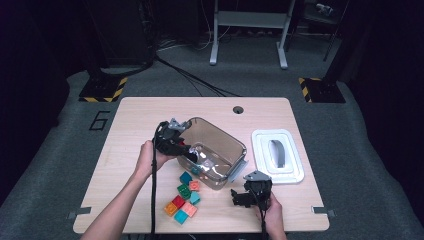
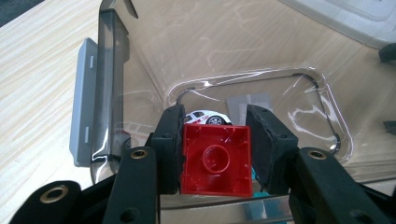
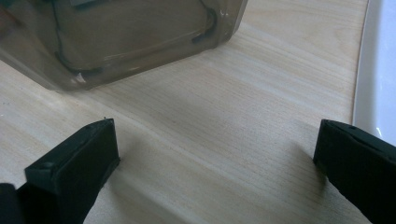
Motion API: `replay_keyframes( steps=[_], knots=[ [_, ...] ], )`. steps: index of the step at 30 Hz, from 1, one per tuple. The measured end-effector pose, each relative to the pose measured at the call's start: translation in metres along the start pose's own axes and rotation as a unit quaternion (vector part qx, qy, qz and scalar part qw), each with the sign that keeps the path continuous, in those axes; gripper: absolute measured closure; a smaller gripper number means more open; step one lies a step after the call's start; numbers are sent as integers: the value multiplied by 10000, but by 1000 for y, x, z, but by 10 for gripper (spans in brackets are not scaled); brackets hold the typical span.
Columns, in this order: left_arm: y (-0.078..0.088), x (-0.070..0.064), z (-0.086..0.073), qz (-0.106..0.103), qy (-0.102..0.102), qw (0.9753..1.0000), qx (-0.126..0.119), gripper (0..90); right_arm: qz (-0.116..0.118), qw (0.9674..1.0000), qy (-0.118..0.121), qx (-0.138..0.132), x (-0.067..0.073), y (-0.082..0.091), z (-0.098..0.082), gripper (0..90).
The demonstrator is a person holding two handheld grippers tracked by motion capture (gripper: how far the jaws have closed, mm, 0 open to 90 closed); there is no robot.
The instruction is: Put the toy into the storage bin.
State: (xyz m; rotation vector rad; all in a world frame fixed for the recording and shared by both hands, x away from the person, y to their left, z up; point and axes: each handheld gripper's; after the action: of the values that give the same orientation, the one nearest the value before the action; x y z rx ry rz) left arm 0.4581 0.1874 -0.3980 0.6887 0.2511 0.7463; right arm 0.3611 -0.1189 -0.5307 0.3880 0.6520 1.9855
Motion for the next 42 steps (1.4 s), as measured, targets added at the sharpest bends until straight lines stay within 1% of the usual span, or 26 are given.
replay_keyframes(
  steps=[3,5,7,9,11,12,13,14,15,17,20,22,23,25,26,30,31,32,34,35,36,37,38,40,41,42],
  knots=[
    [3,-1,-1,-15,38,10000,-11,542,0,10000,-1,0,0,0,0,0],
    [8,-1,-1,-30,-21,10000,-38,530,0,10000,0,-2,0,0,0,0],
    [12,-2,-2,-6,-41,10000,-63,468,1,10000,0,0,0,0,0,0],
    [19,-5,-3,36,-38,9999,-150,399,0,10000,1,0,0,0,0,0],
    [27,-8,-6,105,-99,9997,-211,343,0,10000,0,0,0,0,0,0],
    [33,-9,-9,120,-125,9995,-255,313,1,10000,3,4,0,0,0,0],
    [36,-10,-11,129,-161,9995,-235,286,1,10000,2,4,0,0,0,0],
    [40,-11,-14,172,-118,9994,-291,266,1,10000,1,3,0,0,0,0],
    [44,-12,-17,186,-164,9993,-290,239,-1,10000,0,0,0,0,0,0],
    [51,-14,-24,230,-166,9991,-327,193,0,10000,-1,1,0,0,0,0],
    [59,-17,-37,293,-149,9989,-333,153,1,10000,1,-1,0,0,0,0],
    [61,-18,-46,289,-138,9990,-322,149,-1,10000,0,0,0,0,0,0],
    [61,-20,-52,273,-99,9990,-327,146,0,10000,-2,0,0,0,0,0],
    [60,-21,-63,286,-146,9993,-173,134,-1,10000,0,1,0,0,0,0],
    [59,-21,-69,294,-133,9994,-114,122,0,10000,-1,0,0,0,0,0],
    [51,-23,-91,211,-25,9997,77,83,-1,10000,-2,1,0,0,0,0],
    [50,-25,-97,174,19,9998,108,76,-1,10000,-2,1,0,0,0,0],
    [48,-28,-103,189,26,9997,133,69,-1,10000,-1,0,0,0,0,0],
    [45,-33,-113,142,29,9997,198,60,0,10000,-1,0,0,0,0,0],
    [43,-35,-117,101,70,9997,227,52,1,10000,0,0,0,0,0,0],
    [41,-38,-122,122,50,9996,264,48,0,10000,-3,0,0,0,0,0],
    [40,-40,-126,73,57,9995,317,46,1,10000,-2,5,0,0,0,0],
    [37,-44,-131,60,88,9995,295,45,0,10000,0,0,0,0,0,0],
    [36,-47,-136,-22,135,9994,333,37,0,10000,0,1,0,0,0,0],
    [35,-49,-138,-23,102,9993,363,34,-1,10000,-2,0,0,0,0,0],
    [34,-51,-140,-86,146,9992,371,31,-1,10000,-1,1,0,0,0,0]
  ],
)
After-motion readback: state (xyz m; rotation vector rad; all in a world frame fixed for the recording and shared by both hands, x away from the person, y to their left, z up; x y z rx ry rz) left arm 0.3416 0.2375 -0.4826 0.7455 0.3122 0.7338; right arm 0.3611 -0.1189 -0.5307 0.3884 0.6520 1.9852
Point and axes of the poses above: each handheld gripper's, and its own axes: y roughly backward along the jaws, z roughly out of its top, x roughly to its left, and after that the axes turned 8 degrees about -x, right-handed
